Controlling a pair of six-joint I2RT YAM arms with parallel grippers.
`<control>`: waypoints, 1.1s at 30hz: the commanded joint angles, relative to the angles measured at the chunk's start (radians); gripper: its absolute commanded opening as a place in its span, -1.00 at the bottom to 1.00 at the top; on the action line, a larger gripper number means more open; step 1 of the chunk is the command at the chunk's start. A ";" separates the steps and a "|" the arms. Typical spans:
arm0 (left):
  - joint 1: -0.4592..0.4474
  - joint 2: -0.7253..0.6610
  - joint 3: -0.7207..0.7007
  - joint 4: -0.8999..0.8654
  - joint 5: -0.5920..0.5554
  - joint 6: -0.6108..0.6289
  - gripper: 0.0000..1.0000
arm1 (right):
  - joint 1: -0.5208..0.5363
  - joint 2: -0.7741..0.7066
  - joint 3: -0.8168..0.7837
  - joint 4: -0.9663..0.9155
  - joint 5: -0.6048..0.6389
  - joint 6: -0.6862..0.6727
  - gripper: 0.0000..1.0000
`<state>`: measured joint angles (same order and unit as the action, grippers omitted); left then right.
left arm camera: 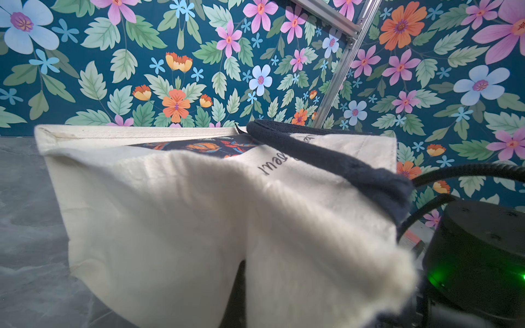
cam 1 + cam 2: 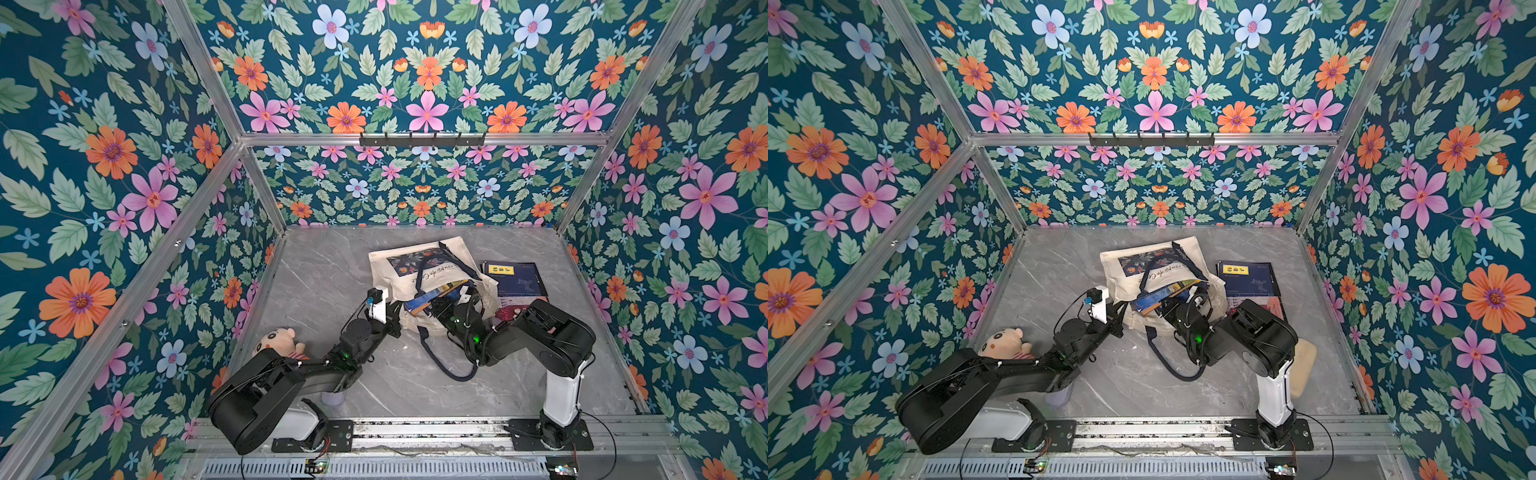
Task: Take out the books from the canvas bag
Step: Pick up the book from the canvas bag.
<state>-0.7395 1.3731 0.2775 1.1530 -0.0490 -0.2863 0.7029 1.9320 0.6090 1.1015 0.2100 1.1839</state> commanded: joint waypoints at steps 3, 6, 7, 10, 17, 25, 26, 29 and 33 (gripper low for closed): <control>0.000 0.010 0.003 0.065 0.021 -0.004 -1.00 | 0.001 0.004 0.052 0.049 0.057 -0.049 -0.24; 0.001 0.012 0.003 0.071 0.026 -0.004 -1.00 | -0.005 0.021 0.084 0.048 0.057 -0.057 -0.24; 0.000 0.012 0.002 0.071 0.027 -0.004 -1.00 | -0.009 0.030 0.096 0.052 0.050 -0.059 -0.26; 0.000 0.010 0.000 0.073 0.029 -0.004 -1.00 | -0.011 0.055 0.120 0.071 0.035 -0.068 -0.36; 0.000 0.012 -0.001 0.081 0.036 -0.007 -1.00 | -0.016 0.050 0.140 0.061 0.010 -0.082 -0.78; 0.001 0.008 -0.003 0.074 -0.001 -0.008 -1.00 | -0.001 -0.141 0.046 -0.108 0.017 -0.048 -1.00; 0.000 0.006 -0.003 0.073 -0.004 -0.007 -1.00 | 0.000 -0.175 0.037 -0.171 0.019 -0.031 -1.00; 0.001 0.003 0.000 0.058 -0.021 -0.010 -1.00 | 0.009 -0.293 0.007 -0.314 0.041 -0.018 -1.00; 0.000 0.003 0.005 0.044 -0.042 -0.014 -1.00 | 0.011 -0.432 -0.009 -0.503 0.051 -0.005 -1.00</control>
<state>-0.7406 1.3800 0.2756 1.1717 -0.0586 -0.2939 0.7128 1.5616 0.6022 0.7258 0.2352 1.1587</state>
